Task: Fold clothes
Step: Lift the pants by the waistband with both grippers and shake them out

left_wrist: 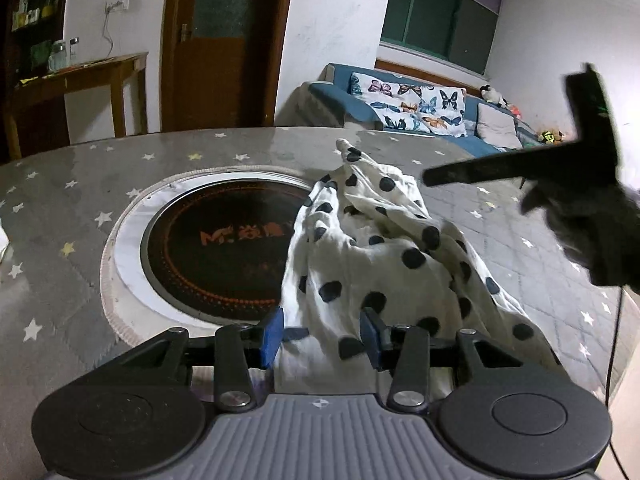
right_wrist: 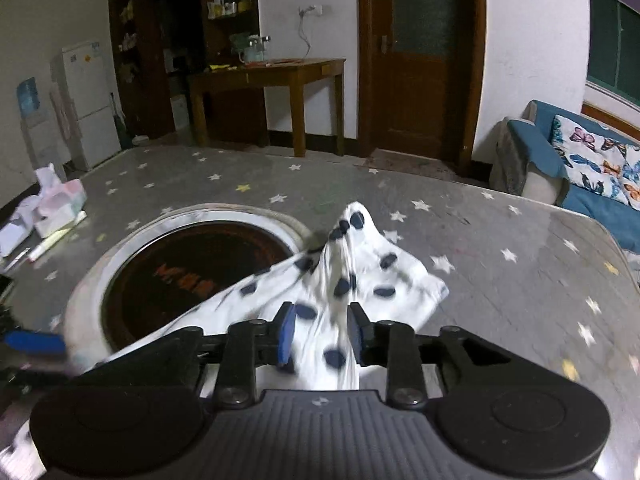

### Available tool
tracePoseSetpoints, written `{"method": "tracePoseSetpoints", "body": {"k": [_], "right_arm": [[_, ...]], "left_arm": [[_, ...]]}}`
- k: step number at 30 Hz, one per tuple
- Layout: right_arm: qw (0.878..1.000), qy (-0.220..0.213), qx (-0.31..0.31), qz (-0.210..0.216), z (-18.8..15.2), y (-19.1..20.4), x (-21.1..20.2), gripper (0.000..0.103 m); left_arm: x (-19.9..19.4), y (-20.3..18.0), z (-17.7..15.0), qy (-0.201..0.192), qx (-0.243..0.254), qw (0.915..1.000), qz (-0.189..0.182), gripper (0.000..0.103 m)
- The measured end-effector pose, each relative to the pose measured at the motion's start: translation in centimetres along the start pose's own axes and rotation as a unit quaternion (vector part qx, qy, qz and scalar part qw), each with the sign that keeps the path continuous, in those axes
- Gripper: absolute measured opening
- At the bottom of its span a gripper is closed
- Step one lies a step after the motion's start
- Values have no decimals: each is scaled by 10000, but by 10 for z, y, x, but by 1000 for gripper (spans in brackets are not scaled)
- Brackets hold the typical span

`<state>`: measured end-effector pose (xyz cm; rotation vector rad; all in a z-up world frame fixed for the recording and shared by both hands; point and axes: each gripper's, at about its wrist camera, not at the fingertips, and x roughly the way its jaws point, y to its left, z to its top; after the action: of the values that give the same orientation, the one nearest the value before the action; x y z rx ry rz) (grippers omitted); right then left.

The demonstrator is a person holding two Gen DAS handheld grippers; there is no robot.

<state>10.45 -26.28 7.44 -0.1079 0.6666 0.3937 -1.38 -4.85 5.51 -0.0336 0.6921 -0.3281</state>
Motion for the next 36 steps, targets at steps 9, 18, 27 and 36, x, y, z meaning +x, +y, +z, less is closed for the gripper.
{"method": "tracePoseSetpoints", "body": {"k": [9, 18, 27, 36], "right_arm": [[9996, 245, 110, -1, 18, -7, 76, 39], [9997, 174, 110, -116, 17, -17, 80, 4], [9966, 20, 355, -739, 0, -64, 22, 4], [9858, 382, 741, -1455, -55, -110, -18, 4]], "left_arm": [[27, 8, 15, 149, -9, 9997, 204, 49], [43, 8, 23, 248, -40, 9988, 422, 49], [56, 0, 40, 176, 100, 9984, 533, 49], [66, -7, 48, 214, 184, 9975, 644, 50]]}}
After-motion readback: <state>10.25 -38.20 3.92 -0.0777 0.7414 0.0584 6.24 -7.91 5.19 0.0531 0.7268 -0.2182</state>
